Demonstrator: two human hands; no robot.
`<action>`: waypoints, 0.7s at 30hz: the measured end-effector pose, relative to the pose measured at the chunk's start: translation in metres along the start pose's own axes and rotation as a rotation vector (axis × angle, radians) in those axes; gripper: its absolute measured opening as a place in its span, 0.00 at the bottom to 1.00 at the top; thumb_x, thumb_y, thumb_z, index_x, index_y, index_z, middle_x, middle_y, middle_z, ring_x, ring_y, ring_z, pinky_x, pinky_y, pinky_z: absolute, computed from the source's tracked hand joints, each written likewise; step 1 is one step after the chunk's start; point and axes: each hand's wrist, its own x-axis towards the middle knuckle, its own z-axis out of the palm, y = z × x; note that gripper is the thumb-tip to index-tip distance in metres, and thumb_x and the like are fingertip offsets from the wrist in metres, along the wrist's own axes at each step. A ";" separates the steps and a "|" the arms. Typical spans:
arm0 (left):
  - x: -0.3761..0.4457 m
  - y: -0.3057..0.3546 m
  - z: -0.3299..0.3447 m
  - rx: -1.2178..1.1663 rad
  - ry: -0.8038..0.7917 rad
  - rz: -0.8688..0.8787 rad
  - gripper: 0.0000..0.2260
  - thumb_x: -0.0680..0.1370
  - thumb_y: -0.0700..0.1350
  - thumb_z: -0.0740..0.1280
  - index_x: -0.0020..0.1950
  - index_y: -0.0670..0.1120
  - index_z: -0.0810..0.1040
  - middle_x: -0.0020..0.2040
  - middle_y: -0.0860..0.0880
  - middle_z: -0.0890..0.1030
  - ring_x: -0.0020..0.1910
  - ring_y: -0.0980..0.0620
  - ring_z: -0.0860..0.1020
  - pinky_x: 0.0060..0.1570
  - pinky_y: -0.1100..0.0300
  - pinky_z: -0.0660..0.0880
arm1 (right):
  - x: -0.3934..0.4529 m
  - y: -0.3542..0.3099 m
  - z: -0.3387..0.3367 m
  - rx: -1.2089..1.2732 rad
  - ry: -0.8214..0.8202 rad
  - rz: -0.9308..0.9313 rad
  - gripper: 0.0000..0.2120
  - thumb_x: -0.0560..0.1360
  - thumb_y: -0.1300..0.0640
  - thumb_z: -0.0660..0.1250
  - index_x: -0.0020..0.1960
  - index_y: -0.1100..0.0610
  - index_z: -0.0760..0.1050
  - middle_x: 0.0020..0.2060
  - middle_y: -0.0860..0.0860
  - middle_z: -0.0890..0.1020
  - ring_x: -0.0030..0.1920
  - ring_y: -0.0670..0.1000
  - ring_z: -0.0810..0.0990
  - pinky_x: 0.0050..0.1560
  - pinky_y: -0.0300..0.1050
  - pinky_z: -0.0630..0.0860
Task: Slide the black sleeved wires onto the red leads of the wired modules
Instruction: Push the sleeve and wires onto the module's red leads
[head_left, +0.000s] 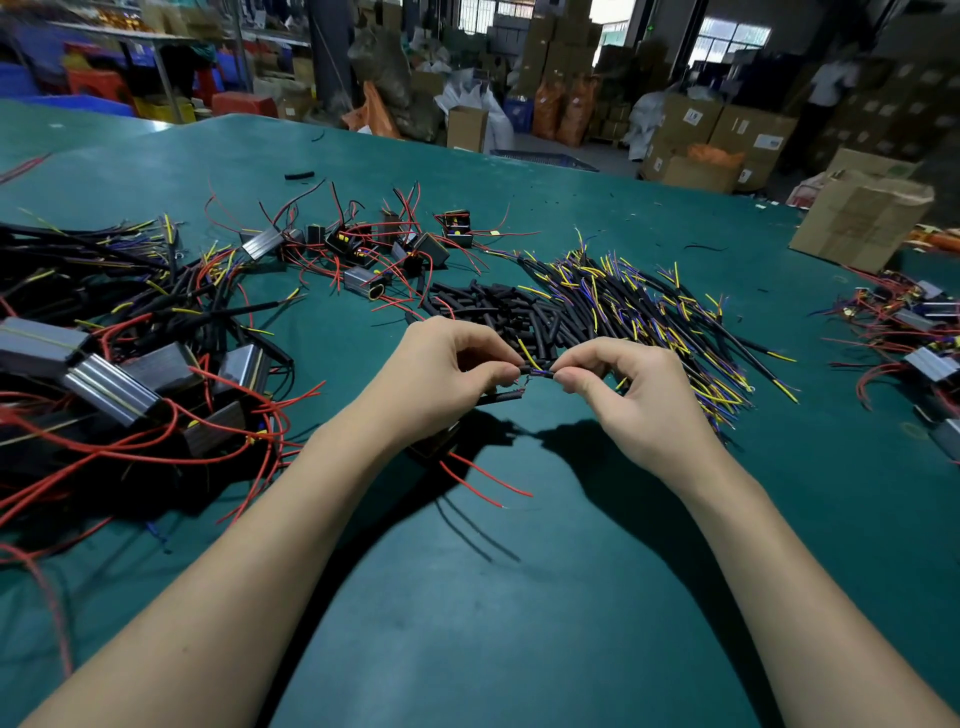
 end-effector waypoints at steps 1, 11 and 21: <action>0.000 0.000 0.000 -0.006 -0.002 -0.006 0.03 0.74 0.40 0.72 0.43 0.47 0.84 0.37 0.49 0.84 0.37 0.54 0.79 0.41 0.65 0.74 | 0.000 0.000 0.000 -0.003 -0.003 0.001 0.06 0.73 0.67 0.70 0.41 0.57 0.81 0.32 0.41 0.78 0.35 0.38 0.73 0.41 0.26 0.67; -0.002 0.000 0.003 0.028 -0.047 0.009 0.05 0.78 0.43 0.66 0.44 0.48 0.81 0.37 0.54 0.81 0.30 0.66 0.73 0.35 0.71 0.67 | 0.000 0.005 0.007 -0.118 -0.001 -0.018 0.02 0.73 0.59 0.71 0.44 0.54 0.82 0.34 0.47 0.81 0.36 0.48 0.77 0.41 0.46 0.75; -0.003 0.005 0.005 -0.009 -0.032 0.024 0.05 0.78 0.42 0.66 0.44 0.47 0.80 0.35 0.56 0.79 0.29 0.67 0.73 0.34 0.75 0.66 | 0.000 -0.007 0.016 0.010 0.085 0.130 0.11 0.71 0.56 0.72 0.34 0.44 0.77 0.25 0.46 0.73 0.30 0.47 0.69 0.45 0.50 0.69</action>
